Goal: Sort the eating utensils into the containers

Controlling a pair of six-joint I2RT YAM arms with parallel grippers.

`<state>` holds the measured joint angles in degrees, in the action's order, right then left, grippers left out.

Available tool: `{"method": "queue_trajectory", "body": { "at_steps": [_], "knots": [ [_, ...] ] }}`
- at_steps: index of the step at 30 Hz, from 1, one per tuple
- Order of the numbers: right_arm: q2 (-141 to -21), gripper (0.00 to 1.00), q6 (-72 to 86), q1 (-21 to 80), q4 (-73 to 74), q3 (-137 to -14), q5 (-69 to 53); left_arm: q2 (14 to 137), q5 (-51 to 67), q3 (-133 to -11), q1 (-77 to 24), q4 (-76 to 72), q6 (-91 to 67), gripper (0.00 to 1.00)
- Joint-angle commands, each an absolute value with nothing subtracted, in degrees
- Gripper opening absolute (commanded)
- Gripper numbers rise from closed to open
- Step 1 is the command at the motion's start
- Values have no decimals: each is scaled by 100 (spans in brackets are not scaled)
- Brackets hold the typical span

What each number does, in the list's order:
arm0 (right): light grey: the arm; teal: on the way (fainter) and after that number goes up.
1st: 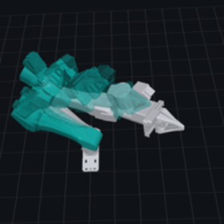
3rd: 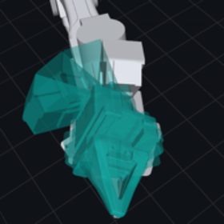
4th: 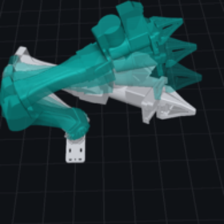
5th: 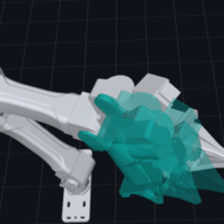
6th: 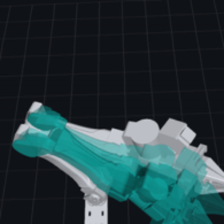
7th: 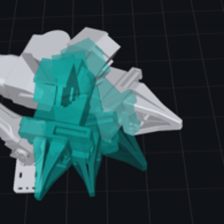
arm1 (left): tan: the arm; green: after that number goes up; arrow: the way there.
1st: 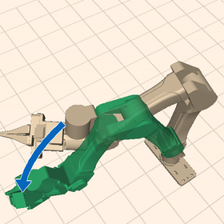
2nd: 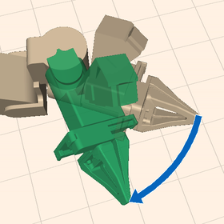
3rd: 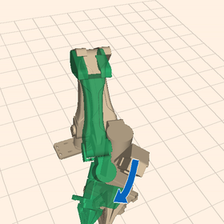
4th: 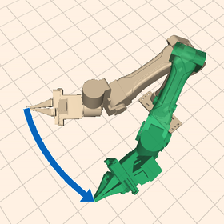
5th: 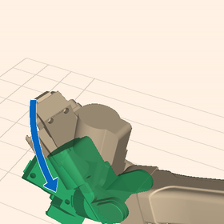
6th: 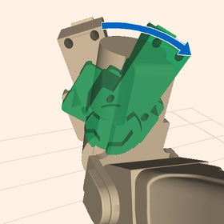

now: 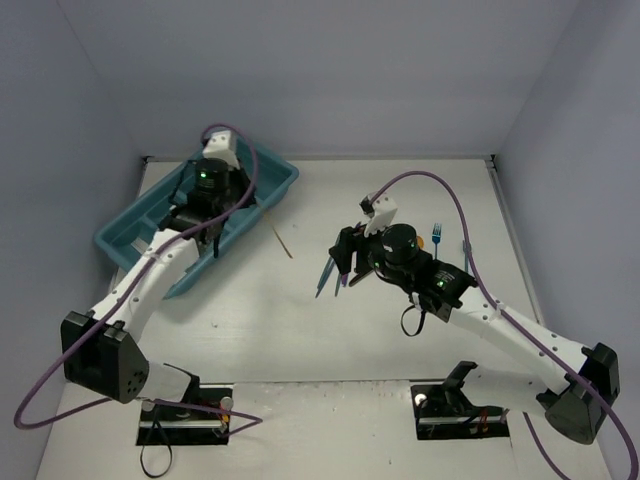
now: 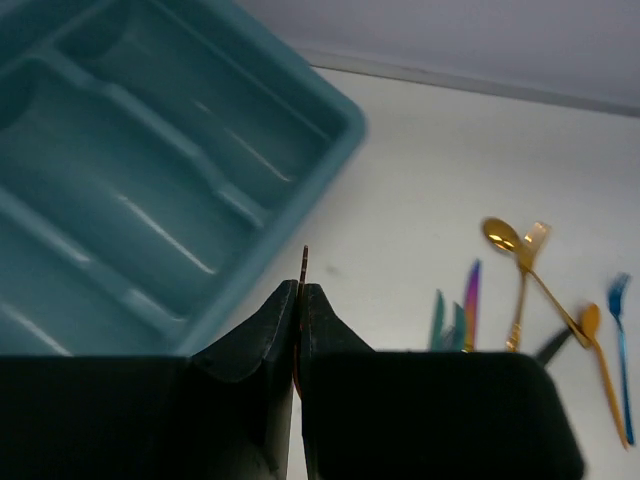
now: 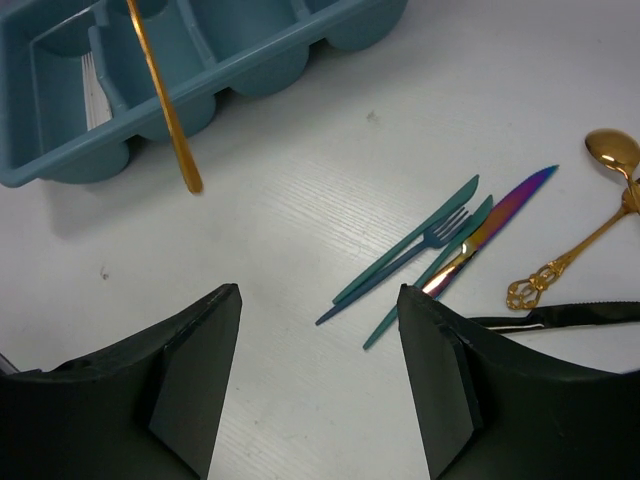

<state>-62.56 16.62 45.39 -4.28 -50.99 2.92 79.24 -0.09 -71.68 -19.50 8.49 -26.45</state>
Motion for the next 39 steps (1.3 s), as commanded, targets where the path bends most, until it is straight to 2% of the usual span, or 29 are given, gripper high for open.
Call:
{"method": "queue_trajectory", "body": {
  "at_steps": [1,8,16,27,29,33,39],
  "knots": [
    [-6014,61,1679,4383,-626,-4995,673,7819,368,-7413,-649,815,-2126,0],
    [-6038,61,1835,4142,-389,-4791,618,8912,439,-8168,782,1336,-1785,0],
    [-6031,61,1854,3998,-198,-4712,630,10004,380,-8802,1170,1383,-1663,2],
    [-6066,61,2207,3276,203,-4465,802,10262,204,-8824,1169,1390,-1795,27],
    [-6138,60,2269,3134,255,-4449,941,10041,326,-8796,1159,1450,-1910,39],
    [-6510,58,2364,2773,290,-4662,984,9405,388,-8665,1089,1555,-2113,53],
    [-7576,52,2334,2399,273,-5238,984,8227,645,-8262,777,1958,-2298,62]
  ]
}}
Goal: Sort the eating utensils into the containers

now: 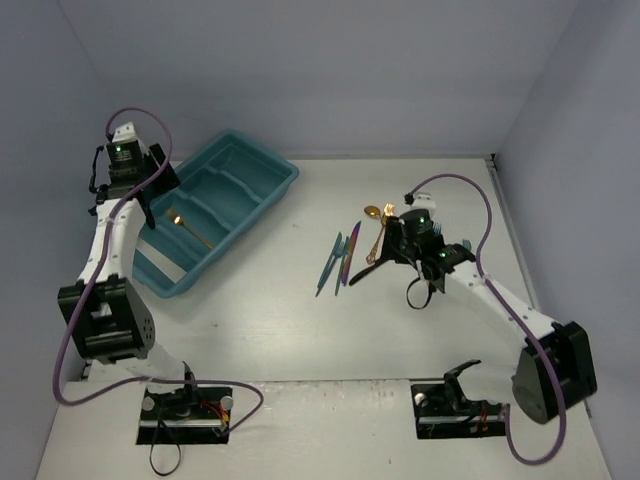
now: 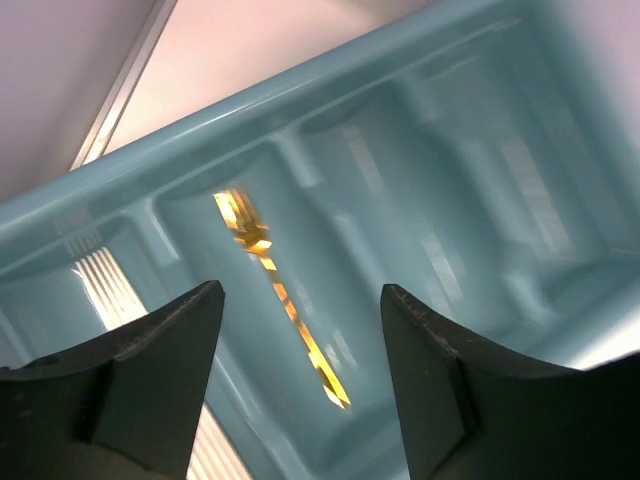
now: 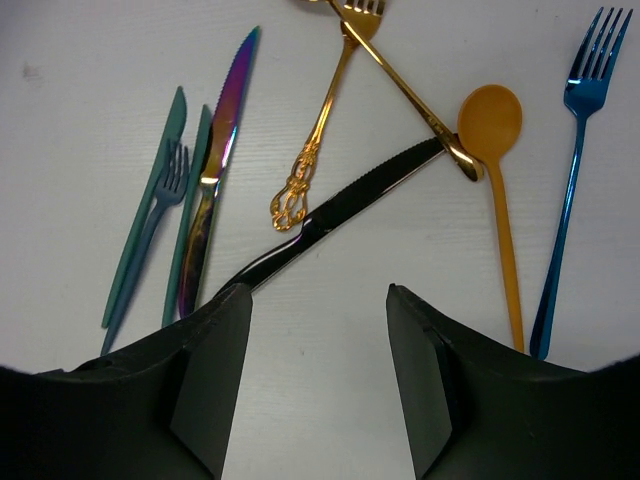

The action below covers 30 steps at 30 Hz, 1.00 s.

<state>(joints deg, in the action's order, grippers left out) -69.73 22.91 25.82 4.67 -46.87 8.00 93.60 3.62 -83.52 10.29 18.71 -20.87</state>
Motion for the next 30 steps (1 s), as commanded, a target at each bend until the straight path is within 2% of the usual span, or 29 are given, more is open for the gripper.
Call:
{"method": "queue_trajectory", "body": {
  "at_steps": [1,10,17,22,30],
  "knots": [
    [-7754,50,2326,2340,276,-5366,984,7977,707,-8125,699,2040,-2303,63],
    [-9257,42,2496,2180,265,-6235,1152,6035,918,-6574,-209,2217,-1985,64],
    [-10250,40,2845,2137,279,-6862,1418,5637,807,-5623,-582,2219,-1730,64],
    [-10044,39,2891,1872,281,-6681,1764,5573,836,-5555,-695,2258,-1731,64],
    [-9246,39,2564,738,273,-5817,1502,5687,1094,-5614,-713,2266,-1784,65]
  ]
}}
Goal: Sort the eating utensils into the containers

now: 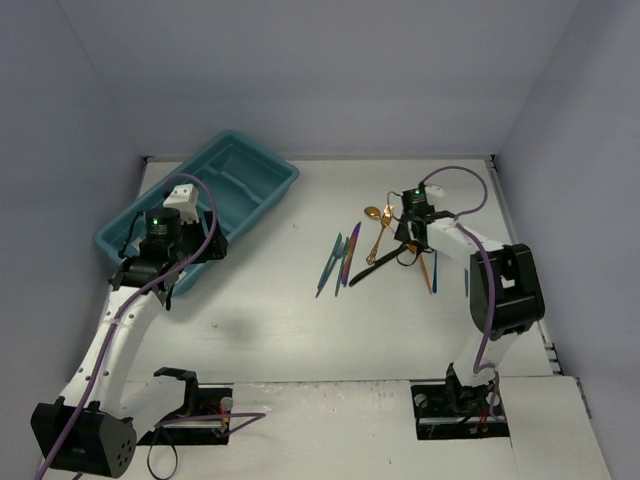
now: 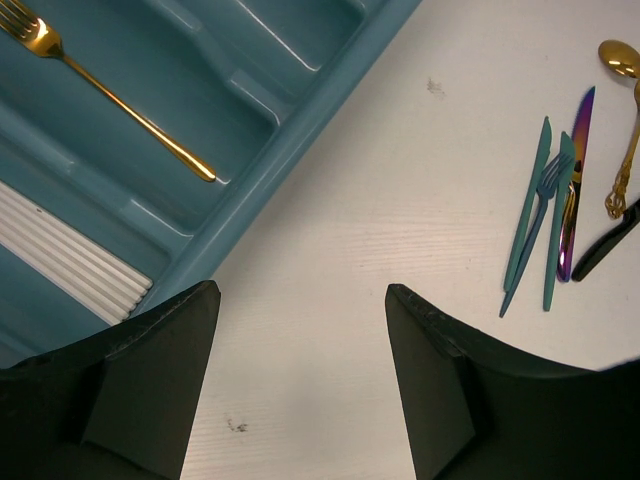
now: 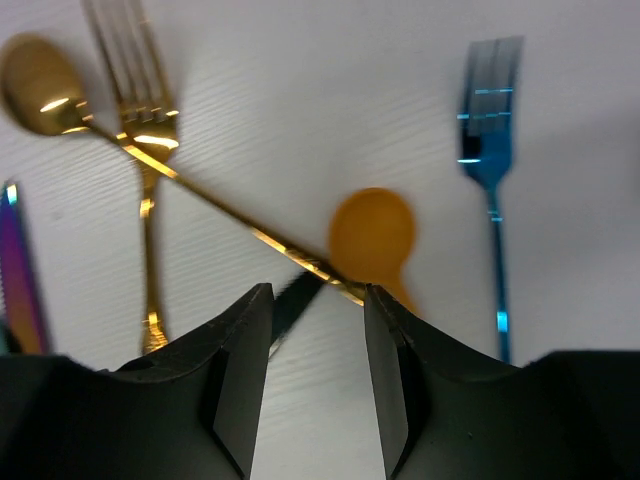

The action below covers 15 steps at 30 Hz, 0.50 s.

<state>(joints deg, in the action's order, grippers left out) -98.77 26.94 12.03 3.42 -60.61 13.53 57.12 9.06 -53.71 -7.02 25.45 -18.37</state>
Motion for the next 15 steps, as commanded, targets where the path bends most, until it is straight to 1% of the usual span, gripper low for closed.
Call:
{"method": "queue_trajectory", "body": {
  "at_steps": [1,6,15],
  "knots": [
    [-9246,39,2546,651,276,-5774,1460,5671,1106,-5616,-712,2264,-1780,65],
    [-9429,39,2526,264,271,-5660,1253,5616,1092,-5607,-721,2292,-1758,65],
    [-9894,36,2335,104,209,-5749,1051,5624,1159,-5590,-720,2276,-1766,65]
  ]
}}
